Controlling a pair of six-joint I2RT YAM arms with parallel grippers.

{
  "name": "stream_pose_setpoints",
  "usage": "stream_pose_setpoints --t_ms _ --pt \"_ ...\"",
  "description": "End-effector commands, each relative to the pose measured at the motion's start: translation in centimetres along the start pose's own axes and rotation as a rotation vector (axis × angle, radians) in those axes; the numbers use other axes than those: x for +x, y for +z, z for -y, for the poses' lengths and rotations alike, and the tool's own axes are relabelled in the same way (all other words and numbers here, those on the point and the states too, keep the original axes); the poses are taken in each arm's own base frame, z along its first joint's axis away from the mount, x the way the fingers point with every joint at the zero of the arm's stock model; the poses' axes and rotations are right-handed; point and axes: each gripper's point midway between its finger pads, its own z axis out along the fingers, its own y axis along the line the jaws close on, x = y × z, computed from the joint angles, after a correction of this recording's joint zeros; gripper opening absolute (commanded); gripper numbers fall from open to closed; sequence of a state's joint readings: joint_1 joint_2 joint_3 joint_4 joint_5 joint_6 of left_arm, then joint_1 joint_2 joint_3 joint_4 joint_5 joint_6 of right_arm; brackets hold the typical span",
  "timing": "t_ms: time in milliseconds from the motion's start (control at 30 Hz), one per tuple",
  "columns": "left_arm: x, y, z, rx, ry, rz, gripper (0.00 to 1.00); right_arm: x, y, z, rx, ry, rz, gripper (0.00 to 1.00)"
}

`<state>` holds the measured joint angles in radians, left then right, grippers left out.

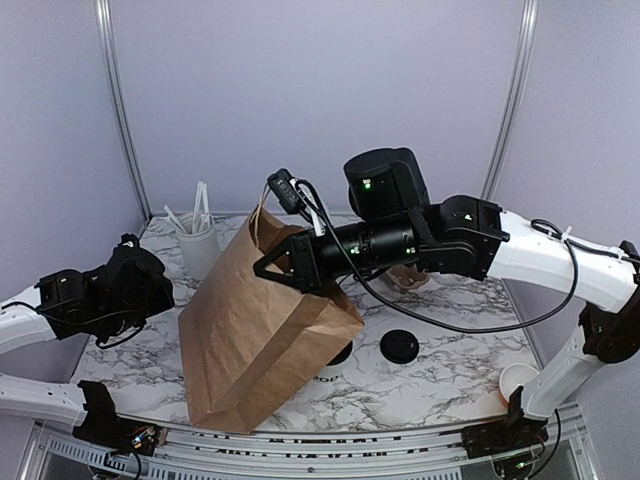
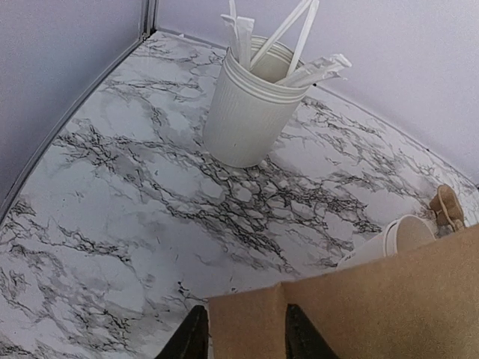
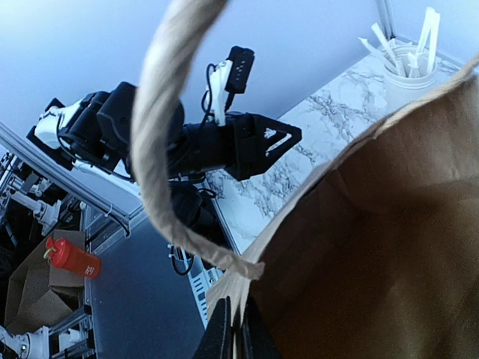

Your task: Pack the takeout coffee

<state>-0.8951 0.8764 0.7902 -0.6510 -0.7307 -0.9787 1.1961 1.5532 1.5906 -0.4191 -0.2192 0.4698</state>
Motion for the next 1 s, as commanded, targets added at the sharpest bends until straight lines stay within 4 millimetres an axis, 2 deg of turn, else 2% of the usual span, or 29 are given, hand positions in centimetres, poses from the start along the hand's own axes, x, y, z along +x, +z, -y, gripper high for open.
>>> stream_pose_setpoints --t_ms 0,300,500,567,867,967 --pt "1.7 1.1 0.5 0.015 -0.024 -0.047 0.35 -1.2 -0.9 -3.4 -0.063 -0.007 0.018 0.06" --pt "5.8 3.0 1.1 0.042 -0.009 -0.16 0.35 -0.1 1.7 -3.6 -0.103 0.009 -0.023 0.09" --pt "6.8 3.0 0.9 0.054 -0.012 -0.194 0.34 1.2 3.5 -4.6 -0.136 -0.023 -0.087 0.16" --pt "6.6 2.8 0.8 0.058 -0.011 -0.193 0.34 1.6 3.7 -5.0 -0.126 -0.047 -0.102 0.19" --pt "3.1 0.7 -0.4 0.024 -0.006 -0.109 0.35 -1.7 0.8 -7.2 -0.137 -0.175 -0.013 0.32" --pt "1.3 -0.2 0.0 0.031 -0.014 -0.073 0.35 -3.0 -0.3 -7.7 -0.132 -0.228 0.021 0.36"
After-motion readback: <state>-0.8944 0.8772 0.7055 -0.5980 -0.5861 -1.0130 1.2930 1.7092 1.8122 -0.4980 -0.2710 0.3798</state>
